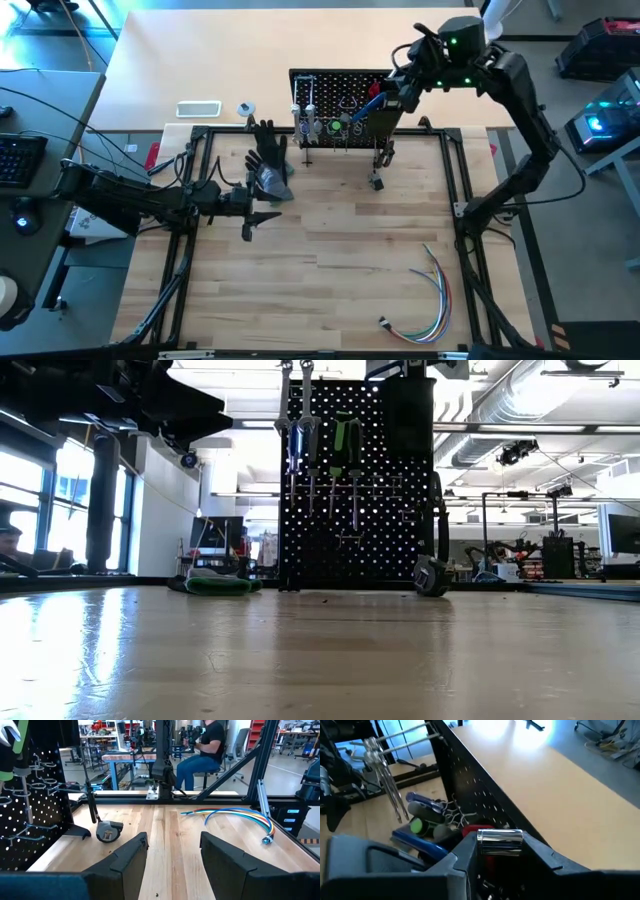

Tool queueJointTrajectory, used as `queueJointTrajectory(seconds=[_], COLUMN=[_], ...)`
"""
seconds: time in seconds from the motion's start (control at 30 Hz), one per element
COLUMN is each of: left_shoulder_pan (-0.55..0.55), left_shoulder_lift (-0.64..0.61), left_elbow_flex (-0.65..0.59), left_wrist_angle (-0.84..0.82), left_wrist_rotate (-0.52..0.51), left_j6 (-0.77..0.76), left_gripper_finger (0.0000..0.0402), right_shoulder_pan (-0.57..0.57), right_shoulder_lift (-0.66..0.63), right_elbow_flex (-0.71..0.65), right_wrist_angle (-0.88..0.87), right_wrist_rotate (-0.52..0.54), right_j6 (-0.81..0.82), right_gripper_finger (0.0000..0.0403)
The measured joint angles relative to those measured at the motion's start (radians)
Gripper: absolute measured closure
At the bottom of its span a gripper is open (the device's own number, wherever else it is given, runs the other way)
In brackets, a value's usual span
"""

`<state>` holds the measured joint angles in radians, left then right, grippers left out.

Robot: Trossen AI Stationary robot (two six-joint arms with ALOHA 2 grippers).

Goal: Hang tools onto peg board
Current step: Put the silver socket into the black bin on the pegboard

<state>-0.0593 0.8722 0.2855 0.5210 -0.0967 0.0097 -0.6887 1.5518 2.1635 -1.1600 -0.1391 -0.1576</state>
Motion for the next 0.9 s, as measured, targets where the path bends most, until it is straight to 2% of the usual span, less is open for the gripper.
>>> queueJointTrajectory(seconds=[0.17,0.37,0.9], left_shoulder_pan=[0.000,0.000,0.000], left_shoulder_lift=[0.000,0.000,0.000], left_elbow_flex=[0.000,0.000,0.000], left_wrist_angle=[0.000,0.000,-0.002], left_wrist_rotate=[0.000,0.000,0.000], left_j6=[0.001,0.001,-0.006], left_gripper_finger=[0.0225,0.0225,0.0225], right_shoulder_pan=[-0.010,-0.014,-0.011], right_shoulder_lift=[-0.001,0.002,-0.003], right_elbow_flex=[0.000,0.000,0.000], right_wrist_angle=[-0.031,-0.052,-0.046], right_wrist_rotate=[-0.021,-0.037,-0.047], right_j6=[0.000,-0.003,-0.034], right_gripper_finger=[0.0302,0.0279,0.0272])
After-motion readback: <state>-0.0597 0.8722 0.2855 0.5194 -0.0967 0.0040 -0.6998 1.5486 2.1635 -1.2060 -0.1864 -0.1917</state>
